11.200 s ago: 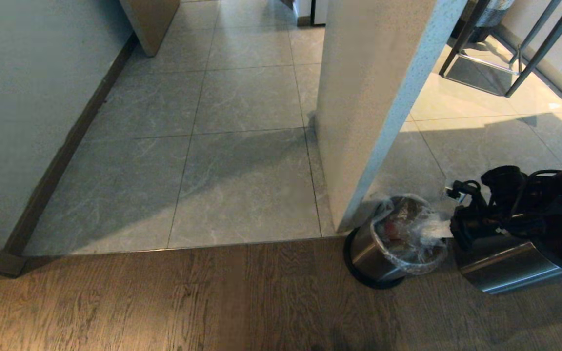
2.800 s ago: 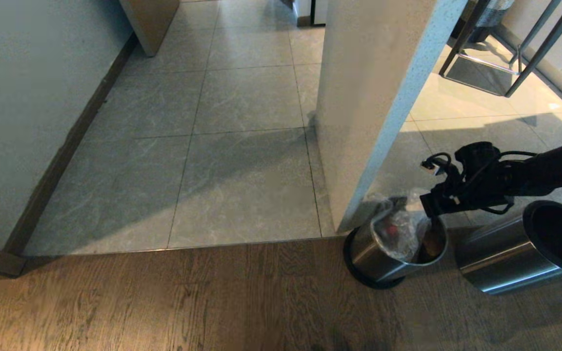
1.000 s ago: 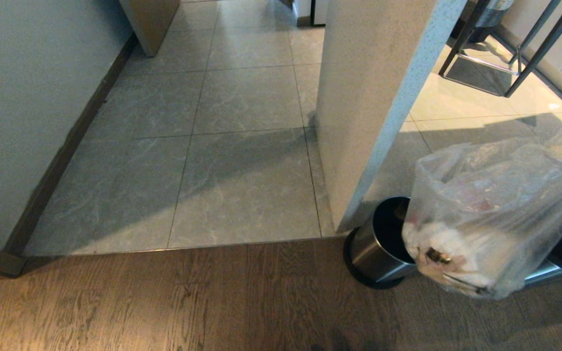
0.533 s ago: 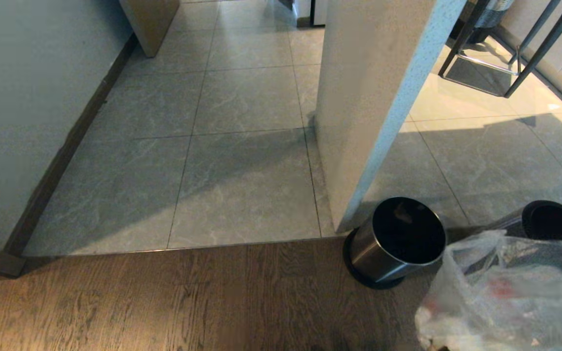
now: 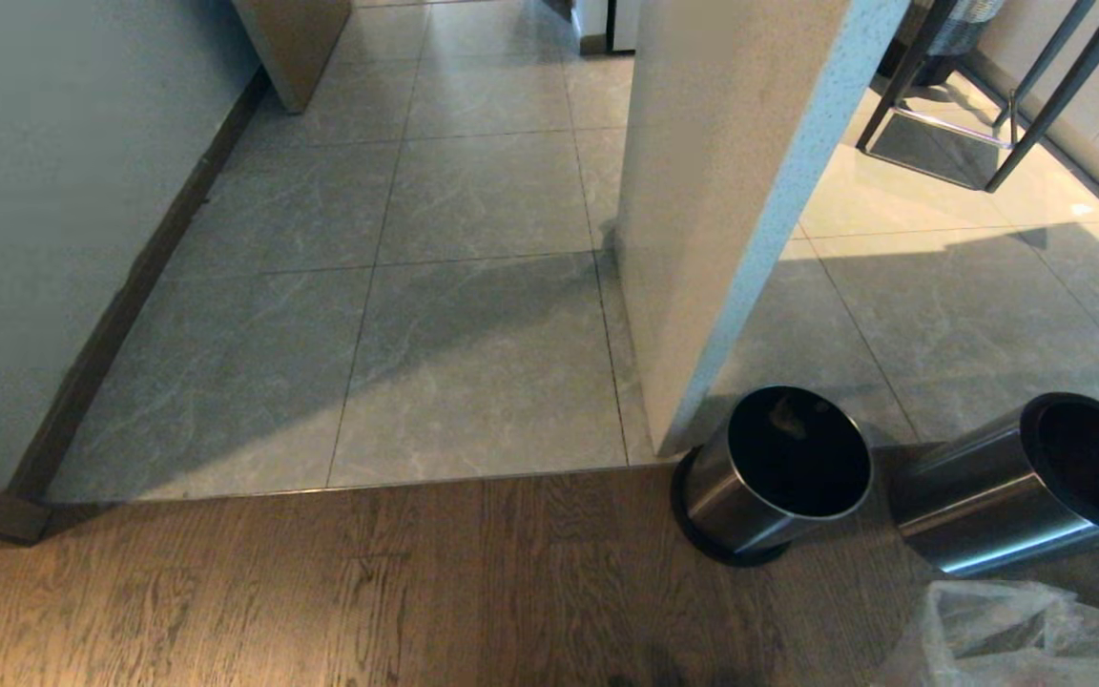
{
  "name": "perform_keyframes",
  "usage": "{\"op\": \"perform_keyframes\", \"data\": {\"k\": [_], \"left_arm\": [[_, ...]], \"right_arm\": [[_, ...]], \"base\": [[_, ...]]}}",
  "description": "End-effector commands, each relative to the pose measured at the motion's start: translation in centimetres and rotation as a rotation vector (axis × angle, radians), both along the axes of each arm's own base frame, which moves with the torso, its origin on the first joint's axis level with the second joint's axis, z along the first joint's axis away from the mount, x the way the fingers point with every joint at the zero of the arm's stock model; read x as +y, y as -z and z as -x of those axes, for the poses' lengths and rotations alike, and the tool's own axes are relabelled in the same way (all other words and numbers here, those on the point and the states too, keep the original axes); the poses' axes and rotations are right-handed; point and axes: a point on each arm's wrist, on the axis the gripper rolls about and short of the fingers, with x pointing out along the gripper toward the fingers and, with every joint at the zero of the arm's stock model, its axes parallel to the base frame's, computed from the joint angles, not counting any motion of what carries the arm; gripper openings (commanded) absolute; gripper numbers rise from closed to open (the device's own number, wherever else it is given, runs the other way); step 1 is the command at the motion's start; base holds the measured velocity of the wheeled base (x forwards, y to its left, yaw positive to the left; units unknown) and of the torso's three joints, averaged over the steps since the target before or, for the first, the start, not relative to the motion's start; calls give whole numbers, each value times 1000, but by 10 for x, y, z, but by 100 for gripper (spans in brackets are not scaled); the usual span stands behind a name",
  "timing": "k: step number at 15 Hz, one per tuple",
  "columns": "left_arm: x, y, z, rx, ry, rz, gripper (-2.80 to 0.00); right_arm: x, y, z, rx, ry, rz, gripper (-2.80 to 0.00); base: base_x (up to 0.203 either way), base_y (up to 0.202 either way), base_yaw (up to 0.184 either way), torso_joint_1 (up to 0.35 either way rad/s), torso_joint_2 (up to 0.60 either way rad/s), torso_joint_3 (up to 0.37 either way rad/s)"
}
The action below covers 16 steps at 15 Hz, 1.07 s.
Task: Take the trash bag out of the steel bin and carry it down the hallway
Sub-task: Put the trash bag at the door
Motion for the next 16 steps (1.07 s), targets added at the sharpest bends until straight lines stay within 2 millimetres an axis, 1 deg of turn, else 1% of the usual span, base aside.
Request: {"op": "perform_keyframes", "data": {"k": [1, 5, 16], "left_arm": [[0, 0, 0, -1, 0, -1, -280], [0, 0, 0, -1, 0, -1, -280], [0, 0, 0, -1, 0, -1, -280]], "right_arm": [[0, 8, 8, -95, -4, 18, -280], [0, 16, 10, -55, -6, -7, -280], [0, 15, 10, -58, 0, -32, -280]], "base": [[0, 0, 0, 0, 0, 0], [0, 0, 0, 0, 0, 0], [0, 0, 0, 0, 0, 0]]}}
